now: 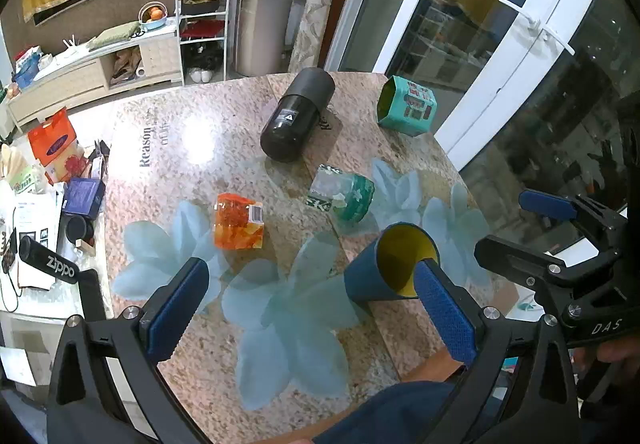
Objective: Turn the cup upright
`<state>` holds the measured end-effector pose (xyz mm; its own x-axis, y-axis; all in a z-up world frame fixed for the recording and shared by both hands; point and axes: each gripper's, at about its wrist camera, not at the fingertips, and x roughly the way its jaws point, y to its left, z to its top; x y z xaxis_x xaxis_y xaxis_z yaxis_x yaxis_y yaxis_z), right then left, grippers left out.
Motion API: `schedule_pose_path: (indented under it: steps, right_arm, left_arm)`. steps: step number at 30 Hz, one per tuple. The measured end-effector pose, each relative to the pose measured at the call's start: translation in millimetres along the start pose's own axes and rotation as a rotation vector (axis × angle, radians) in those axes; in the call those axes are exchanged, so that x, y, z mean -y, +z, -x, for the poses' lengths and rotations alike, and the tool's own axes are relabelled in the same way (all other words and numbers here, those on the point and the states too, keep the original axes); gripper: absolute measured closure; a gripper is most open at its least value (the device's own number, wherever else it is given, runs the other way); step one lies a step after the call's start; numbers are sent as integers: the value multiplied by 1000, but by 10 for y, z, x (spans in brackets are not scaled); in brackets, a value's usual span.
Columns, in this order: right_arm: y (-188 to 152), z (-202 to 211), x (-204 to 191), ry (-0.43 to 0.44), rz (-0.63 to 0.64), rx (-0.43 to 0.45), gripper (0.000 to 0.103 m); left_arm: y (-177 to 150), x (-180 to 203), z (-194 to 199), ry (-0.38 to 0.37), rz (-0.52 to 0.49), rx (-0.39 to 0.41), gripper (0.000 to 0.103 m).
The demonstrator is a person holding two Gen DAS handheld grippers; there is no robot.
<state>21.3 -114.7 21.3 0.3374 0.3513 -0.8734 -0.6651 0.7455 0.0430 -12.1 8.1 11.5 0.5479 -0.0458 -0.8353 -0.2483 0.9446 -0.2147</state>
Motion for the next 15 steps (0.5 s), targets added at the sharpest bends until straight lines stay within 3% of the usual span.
schedule_pose_path:
  steps: [15]
  right_arm:
    - [-14, -24, -7, 9, -17, 3, 0]
  left_arm:
    - [-40, -40, 11, -10, 12, -7, 0]
